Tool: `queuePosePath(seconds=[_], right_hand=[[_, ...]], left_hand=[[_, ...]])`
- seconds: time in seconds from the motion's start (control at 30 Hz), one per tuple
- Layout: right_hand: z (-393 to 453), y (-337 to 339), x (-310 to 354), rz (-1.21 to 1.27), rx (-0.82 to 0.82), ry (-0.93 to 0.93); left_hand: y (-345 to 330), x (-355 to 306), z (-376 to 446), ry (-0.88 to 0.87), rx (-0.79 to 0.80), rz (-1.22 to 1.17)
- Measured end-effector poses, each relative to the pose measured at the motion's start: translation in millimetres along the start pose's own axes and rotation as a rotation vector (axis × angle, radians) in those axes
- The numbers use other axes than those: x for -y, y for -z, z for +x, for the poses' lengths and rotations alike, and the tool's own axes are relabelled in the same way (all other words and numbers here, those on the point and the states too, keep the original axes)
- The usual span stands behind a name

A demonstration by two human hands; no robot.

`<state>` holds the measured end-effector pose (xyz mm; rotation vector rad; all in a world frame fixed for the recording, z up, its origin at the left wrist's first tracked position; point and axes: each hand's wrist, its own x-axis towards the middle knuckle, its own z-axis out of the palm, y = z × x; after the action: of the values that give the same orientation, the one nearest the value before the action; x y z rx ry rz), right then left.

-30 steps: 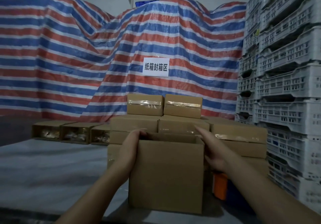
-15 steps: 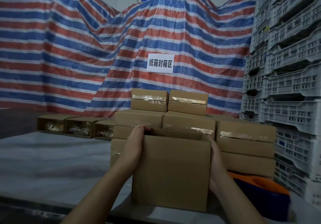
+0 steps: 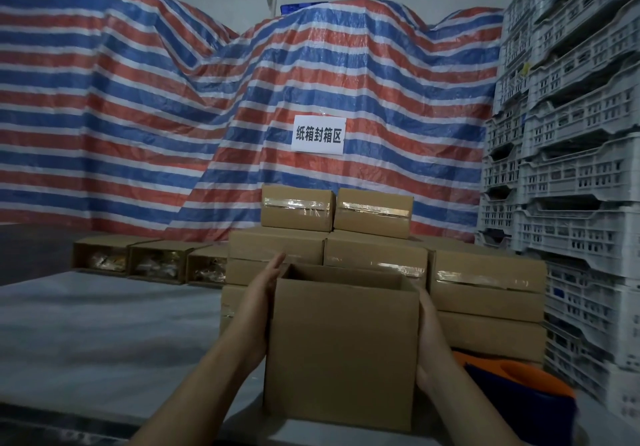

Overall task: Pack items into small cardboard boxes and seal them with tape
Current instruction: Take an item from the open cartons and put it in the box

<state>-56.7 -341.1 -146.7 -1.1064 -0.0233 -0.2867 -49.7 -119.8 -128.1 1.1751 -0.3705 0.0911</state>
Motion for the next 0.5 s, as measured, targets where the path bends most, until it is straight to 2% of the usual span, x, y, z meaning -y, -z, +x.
queuePosePath(seconds=[0.2,0.5], right_hand=[[0.0,-0.8,1.8,-0.03,-0.01,-0.006],[-1.6,-1.2,1.0,-0.035,-0.017,0.024]], left_hand=[[7.8,0.4,1.2,0.055,0.052,-0.113],[13.0,3.7,7.6,0.124,0.05,-0.125]])
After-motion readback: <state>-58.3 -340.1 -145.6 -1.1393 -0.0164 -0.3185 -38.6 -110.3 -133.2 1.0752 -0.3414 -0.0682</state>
